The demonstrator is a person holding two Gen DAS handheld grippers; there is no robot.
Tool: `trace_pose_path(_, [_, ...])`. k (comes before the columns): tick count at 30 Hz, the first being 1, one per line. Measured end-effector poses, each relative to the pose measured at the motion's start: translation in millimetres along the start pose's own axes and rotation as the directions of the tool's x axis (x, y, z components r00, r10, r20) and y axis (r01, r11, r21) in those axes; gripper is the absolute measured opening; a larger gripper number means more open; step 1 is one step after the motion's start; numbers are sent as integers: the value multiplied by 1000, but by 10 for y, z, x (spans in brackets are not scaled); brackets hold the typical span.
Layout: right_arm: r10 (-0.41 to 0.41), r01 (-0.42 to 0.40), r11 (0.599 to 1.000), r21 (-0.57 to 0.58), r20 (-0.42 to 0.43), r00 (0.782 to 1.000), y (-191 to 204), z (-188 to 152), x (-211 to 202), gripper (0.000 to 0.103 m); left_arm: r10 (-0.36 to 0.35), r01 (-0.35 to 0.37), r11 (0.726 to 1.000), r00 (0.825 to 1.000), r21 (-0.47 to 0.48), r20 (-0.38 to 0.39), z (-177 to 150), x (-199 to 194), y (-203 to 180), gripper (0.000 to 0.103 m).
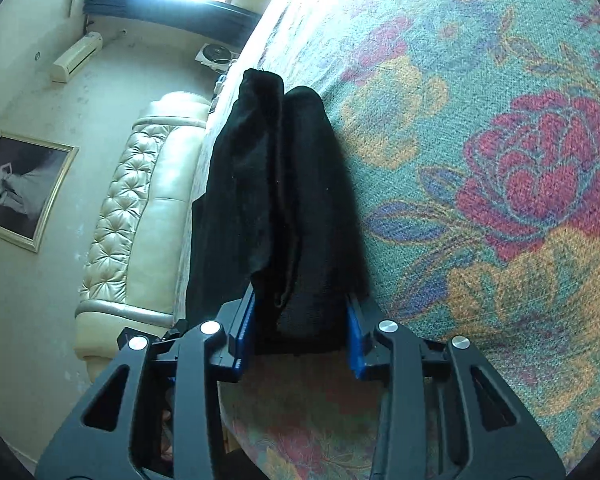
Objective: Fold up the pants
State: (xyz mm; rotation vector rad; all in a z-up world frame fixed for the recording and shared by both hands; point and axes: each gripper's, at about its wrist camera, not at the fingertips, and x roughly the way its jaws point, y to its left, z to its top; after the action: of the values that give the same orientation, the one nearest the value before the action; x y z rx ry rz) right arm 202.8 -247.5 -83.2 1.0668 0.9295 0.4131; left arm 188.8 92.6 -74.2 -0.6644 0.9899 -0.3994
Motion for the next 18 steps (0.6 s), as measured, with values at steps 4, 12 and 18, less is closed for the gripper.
trace_pose_path(4, [26, -26, 999, -24, 4, 1000, 73, -22, -63, 29, 11, -10, 997, 1000, 72, -14, -19, -2, -104, 58])
trace_pose_path(12, [41, -41, 998, -46, 1, 999, 118, -112, -292, 27, -21, 22, 996, 1000, 91, -11, -100, -184, -229, 48])
trace_pose_path(18, [15, -15, 1000, -9, 10, 1000, -114, -118, -208, 30, -4, 8, 995, 999, 103, -41, -184, -63, -166, 59])
